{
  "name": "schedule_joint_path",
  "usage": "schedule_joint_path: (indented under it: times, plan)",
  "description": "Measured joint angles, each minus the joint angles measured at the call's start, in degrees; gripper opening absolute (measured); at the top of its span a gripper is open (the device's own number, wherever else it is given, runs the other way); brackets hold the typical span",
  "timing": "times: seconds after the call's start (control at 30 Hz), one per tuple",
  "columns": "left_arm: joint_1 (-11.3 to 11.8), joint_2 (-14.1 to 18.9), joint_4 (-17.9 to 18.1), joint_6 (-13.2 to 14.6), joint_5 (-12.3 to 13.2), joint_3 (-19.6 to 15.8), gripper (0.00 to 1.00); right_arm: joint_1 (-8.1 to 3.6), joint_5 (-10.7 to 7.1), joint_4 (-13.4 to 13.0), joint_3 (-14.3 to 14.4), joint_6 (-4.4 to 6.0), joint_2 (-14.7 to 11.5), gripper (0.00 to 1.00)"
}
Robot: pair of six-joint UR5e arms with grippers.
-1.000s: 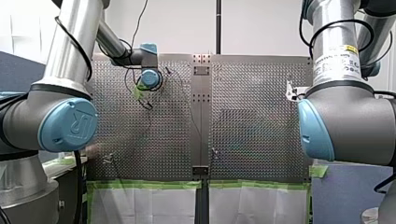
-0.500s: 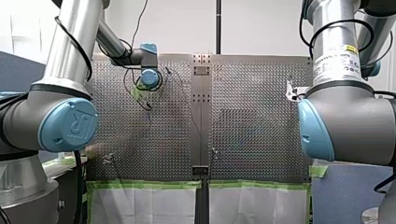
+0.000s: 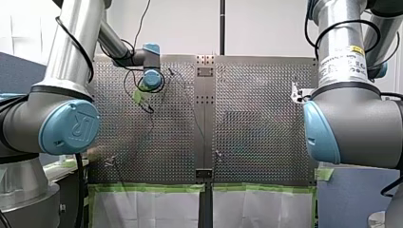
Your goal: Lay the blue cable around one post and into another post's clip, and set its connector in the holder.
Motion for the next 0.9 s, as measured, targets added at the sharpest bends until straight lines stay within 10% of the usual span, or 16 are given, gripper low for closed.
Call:
schedule_joint_path:
  times: [0.9]
  plan:
    - [-1.95, 3.34, -4.7, 0.23, 0.3, 0.0, 0.98, -0.16, 0.08, 0.06, -0.01, -0.14, 0.03, 0.99]
